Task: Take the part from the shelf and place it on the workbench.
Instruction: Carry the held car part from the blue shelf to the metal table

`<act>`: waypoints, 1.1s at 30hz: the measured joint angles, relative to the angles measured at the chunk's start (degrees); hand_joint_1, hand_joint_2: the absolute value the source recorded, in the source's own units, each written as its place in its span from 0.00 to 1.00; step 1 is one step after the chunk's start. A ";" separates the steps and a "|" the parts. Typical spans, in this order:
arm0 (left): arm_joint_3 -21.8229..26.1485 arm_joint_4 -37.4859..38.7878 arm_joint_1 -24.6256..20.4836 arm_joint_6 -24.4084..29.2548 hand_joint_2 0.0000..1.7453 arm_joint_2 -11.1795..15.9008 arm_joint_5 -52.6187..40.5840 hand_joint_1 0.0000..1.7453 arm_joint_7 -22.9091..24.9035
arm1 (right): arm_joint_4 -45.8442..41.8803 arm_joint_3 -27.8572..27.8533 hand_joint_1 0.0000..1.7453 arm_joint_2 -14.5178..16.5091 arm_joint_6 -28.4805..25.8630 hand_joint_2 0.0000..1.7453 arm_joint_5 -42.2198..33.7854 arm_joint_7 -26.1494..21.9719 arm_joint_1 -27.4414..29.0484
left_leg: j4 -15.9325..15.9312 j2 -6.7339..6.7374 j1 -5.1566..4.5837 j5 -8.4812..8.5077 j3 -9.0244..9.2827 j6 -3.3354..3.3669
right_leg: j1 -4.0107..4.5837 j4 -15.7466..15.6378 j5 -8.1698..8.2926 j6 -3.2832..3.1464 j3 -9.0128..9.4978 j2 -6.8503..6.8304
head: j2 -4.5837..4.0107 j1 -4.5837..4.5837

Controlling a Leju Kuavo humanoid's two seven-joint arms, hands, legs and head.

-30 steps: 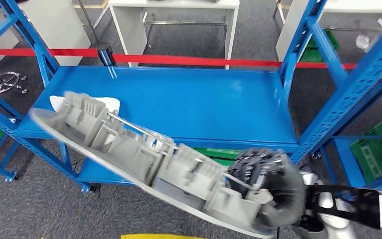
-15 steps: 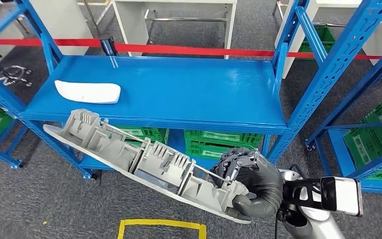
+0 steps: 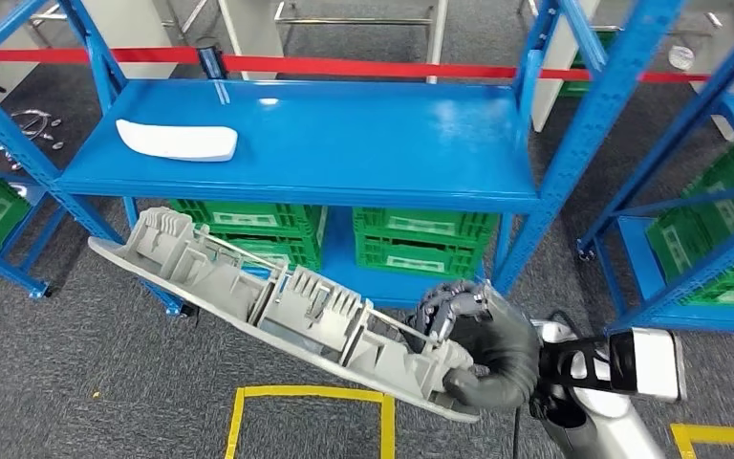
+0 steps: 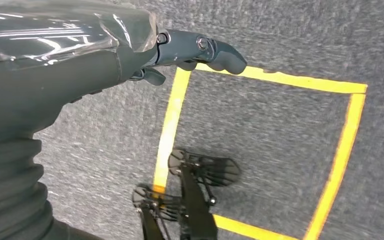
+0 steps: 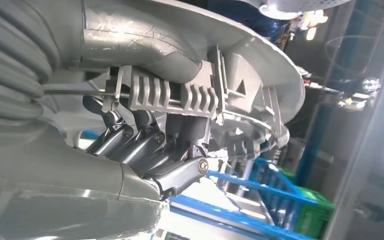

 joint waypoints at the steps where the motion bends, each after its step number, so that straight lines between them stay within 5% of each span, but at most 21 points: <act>1: 0.01 0.01 0.11 -0.04 1.00 0.03 0.00 0.00 -0.02 | -0.05 -0.02 1.00 -0.01 0.30 1.00 -0.91 -0.63 0.08 | 0.12 -0.03 0.12 0.40 -0.12 -0.23 | -0.01 0.09 0.15 -0.62 -0.46 -0.02 | 0.00 -0.12; 3: 0.10 0.01 0.45 0.09 1.00 0.09 0.00 0.00 0.09 | -0.35 -0.09 1.00 0.10 1.11 1.00 -3.02 -1.90 0.19 | 0.95 -0.10 0.44 -0.92 -0.60 -0.84 | -0.06 0.24 1.08 -1.55 -1.23 -0.15 | 0.00 -0.13; 6: 0.48 0.01 0.71 0.49 1.00 0.09 0.00 0.00 0.35 | -1.42 -0.26 1.00 0.54 2.33 1.00 -5.08 -2.35 0.31 | 8.96 -0.14 0.68 -9.19 -2.37 -1.74 | -0.10 0.29 2.90 -2.33 -2.81 -0.19 | 0.00 -0.17; 8: 0.67 0.01 0.69 0.72 1.00 -0.04 0.00 0.00 0.51 | -1.91 -0.36 1.00 0.82 3.07 1.00 -6.20 -2.05 0.48 | 15.50 -0.14 0.73 -12.32 -2.98 -1.90 | 0.02 0.38 4.08 -2.29 -4.09 -0.18 | 0.00 -0.17; 10: 0.75 0.01 0.70 0.84 1.00 -0.22 0.00 0.00 0.65 | -2.18 -0.46 1.00 1.04 3.69 1.00 -6.98 -1.62 0.64 | 15.56 -0.20 0.71 -11.10 -0.49 -1.56 | 0.20 0.41 5.15 -2.14 -5.44 -0.14 | 0.00 -0.19; 13: 0.77 0.01 0.66 0.78 1.00 -0.23 0.00 0.00 0.62 | -3.02 -0.94 1.00 1.47 4.38 1.00 -6.62 -1.27 0.74 | 4.02 -0.80 0.25 -9.63 8.58 -0.04 | 0.40 0.33 6.57 -1.67 -6.74 -0.08 | 0.00 -0.15; 15: 0.75 0.01 0.70 0.73 1.00 -0.15 0.00 0.00 0.56 | -3.46 -1.47 1.00 1.83 4.79 1.00 -5.08 -1.77 0.84 | -0.48 -1.04 -0.30 -10.27 11.35 0.62 | 0.12 0.09 7.50 -0.95 -7.03 -0.14 | 0.00 -0.14; 18: 0.70 0.01 0.71 0.85 1.00 -0.10 0.00 0.00 0.57 | -3.85 -1.99 1.00 1.93 5.16 1.00 -2.90 -3.08 0.90 | -2.09 -0.54 -0.68 -8.30 10.97 1.46 | -0.19 0.23 7.86 -0.17 -7.80 -0.07 | 0.00 -0.13; 20: 0.67 0.01 0.58 0.91 1.00 -0.16 0.00 0.00 0.58 | -4.20 -2.20 1.00 1.82 5.38 1.00 -2.43 -3.63 0.94 | -3.07 0.10 -0.53 -6.48 9.88 2.08 | -0.12 3.66 4.37 -0.76 -9.38 -0.04 | 0.00 0.10; 22: 0.64 0.01 0.51 0.92 1.00 -0.30 0.00 0.00 0.57 | -4.62 -2.27 1.00 1.77 5.63 1.00 -2.29 -3.94 1.09 | -3.09 0.71 -0.69 -5.04 8.06 2.39 | -0.10 10.49 -0.27 -1.10 -11.26 -0.02 | 0.00 0.27; 24: 0.63 0.01 0.49 0.92 1.00 -0.49 0.00 0.00 0.56 | -4.84 -2.27 1.00 1.71 5.78 1.00 -2.22 -4.11 1.26 | -2.92 1.51 -0.75 -3.65 6.09 2.31 | -0.20 15.34 -1.09 -0.08 -11.44 -0.04 | 0.00 0.29; 25: 0.63 0.01 0.49 0.92 1.00 -0.57 0.00 0.00 0.57 | -4.88 -2.27 1.00 1.68 5.82 1.00 -2.20 -4.14 1.31 | -2.69 1.96 -0.70 -3.03 5.08 2.18 | -0.28 15.21 0.12 0.75 -10.35 -0.12 | 0.00 0.30; 27: 0.63 0.01 0.49 0.92 1.00 -0.68 0.00 0.00 0.57 | -5.08 -2.27 1.00 1.63 5.86 1.00 -2.16 -4.15 1.36 | -1.67 2.86 -0.60 -2.05 2.94 1.73 | -0.41 9.52 2.27 1.98 -5.49 -1.36 | 0.00 0.32; 29: 0.62 0.01 0.54 0.93 1.00 -0.71 0.00 0.00 0.56 | -5.39 -2.27 1.00 1.63 5.90 1.00 -2.12 -4.15 1.34 | -0.24 3.71 -0.63 -1.40 1.30 1.11 | -0.03 1.88 1.22 1.43 -0.61 -3.16 | 0.00 0.27; 30: 0.61 0.01 0.55 0.94 1.00 -0.70 0.00 0.00 0.54 | -5.54 -2.28 1.00 1.62 5.93 1.00 -2.12 -4.16 1.35 | 0.22 4.13 -0.62 -1.07 0.92 0.80 | 0.23 -0.22 0.33 0.77 0.43 -3.61 | 0.00 0.22; 33: 0.61 0.01 0.55 0.93 1.00 -0.66 0.00 0.00 0.51 | -5.75 -2.31 1.00 1.61 6.01 1.00 -2.14 -4.19 1.46 | 0.61 4.25 -0.11 -0.96 0.56 -0.36 | 0.44 -0.69 1.17 -1.12 -0.60 -2.48 | 0.00 0.11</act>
